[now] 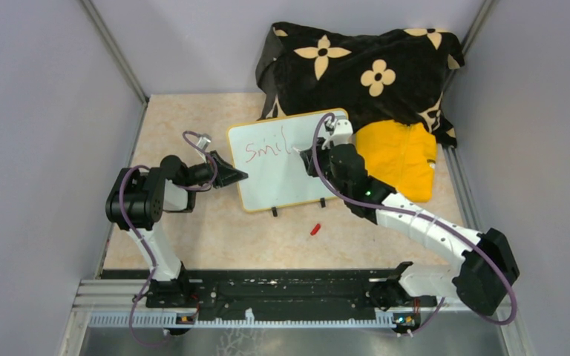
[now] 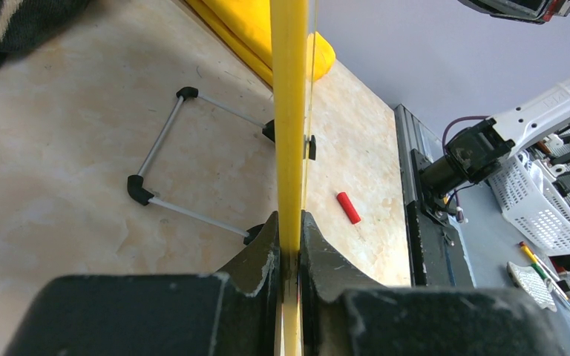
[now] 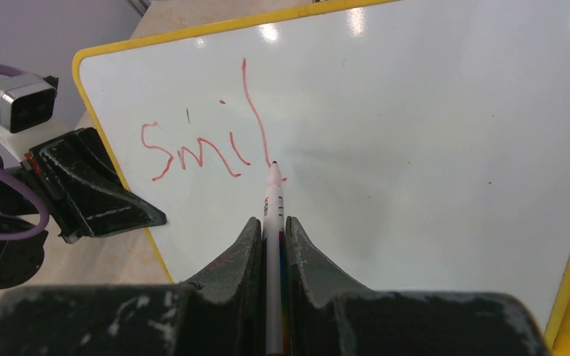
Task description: Write a sentence on the whiteboard
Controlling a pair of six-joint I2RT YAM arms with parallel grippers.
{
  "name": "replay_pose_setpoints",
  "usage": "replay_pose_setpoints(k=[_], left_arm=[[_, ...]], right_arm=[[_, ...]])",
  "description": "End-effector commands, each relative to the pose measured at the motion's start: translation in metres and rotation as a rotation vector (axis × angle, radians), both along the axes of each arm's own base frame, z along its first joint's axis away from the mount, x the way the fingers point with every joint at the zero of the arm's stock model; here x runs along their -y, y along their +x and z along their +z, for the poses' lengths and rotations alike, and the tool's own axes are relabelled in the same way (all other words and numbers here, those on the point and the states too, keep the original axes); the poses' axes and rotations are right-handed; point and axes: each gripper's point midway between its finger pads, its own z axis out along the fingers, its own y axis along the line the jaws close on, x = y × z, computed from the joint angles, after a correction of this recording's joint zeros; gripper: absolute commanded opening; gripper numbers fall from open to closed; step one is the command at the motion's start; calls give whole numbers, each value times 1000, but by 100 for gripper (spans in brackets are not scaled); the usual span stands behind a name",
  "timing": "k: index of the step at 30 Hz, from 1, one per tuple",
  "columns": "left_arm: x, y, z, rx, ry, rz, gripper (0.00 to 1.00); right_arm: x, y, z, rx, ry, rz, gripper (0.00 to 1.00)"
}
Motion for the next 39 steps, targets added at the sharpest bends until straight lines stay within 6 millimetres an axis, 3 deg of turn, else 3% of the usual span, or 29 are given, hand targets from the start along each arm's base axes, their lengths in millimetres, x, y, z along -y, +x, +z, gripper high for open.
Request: replay_pose_setpoints(k=[1, 13, 23, 31, 39], left_arm=[[0, 4, -3, 33, 17, 9, 0], [1, 4, -3, 32, 16, 10, 0], [1, 4, -4, 28, 16, 9, 0], [1, 4, -4, 26, 17, 11, 0], [1, 4, -4, 27, 17, 8, 0]], right_arm=[[-4, 9, 35, 78, 52, -4, 0], [-6, 24, 22, 56, 11, -42, 0], [8, 32, 13, 33, -2, -94, 0], [21, 35, 19, 42, 0, -135, 0], [22, 39, 27, 59, 3, -147, 0]])
